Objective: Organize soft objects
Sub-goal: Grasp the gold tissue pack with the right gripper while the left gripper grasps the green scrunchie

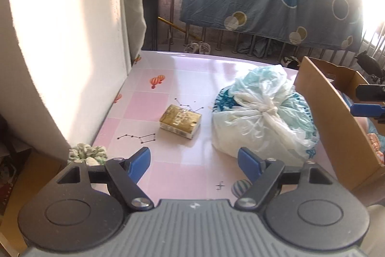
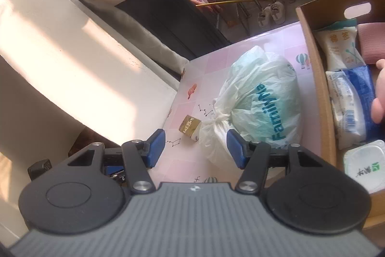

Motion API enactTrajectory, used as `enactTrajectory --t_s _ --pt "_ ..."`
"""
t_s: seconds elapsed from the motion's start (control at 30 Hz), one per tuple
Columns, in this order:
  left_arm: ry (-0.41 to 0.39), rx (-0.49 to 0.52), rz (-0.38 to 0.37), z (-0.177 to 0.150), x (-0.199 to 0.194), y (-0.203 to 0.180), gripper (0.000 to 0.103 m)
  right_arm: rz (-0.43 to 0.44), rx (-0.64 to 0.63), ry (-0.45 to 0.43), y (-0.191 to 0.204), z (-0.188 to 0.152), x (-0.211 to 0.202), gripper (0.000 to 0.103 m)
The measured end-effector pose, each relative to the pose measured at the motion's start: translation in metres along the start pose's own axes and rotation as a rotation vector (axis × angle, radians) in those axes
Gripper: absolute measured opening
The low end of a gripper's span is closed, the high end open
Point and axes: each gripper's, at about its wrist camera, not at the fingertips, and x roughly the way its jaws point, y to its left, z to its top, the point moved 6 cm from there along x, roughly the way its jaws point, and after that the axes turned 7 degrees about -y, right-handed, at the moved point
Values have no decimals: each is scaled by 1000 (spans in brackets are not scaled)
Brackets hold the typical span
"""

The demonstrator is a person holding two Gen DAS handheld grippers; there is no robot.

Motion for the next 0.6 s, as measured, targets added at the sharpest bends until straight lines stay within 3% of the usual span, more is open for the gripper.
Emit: enactTrajectory --t_s 0.2,0.37,0.6 --pt "-11 -18 111 -26 -3 56 80 36 -35 101 37 -20 65 58" --pt "-19 36 207 -39 8 84 79 45 -65 178 55 -32 111 64" --pt "3 109 239 -45 36 99 68 24 -195 244 79 -36 177 73"
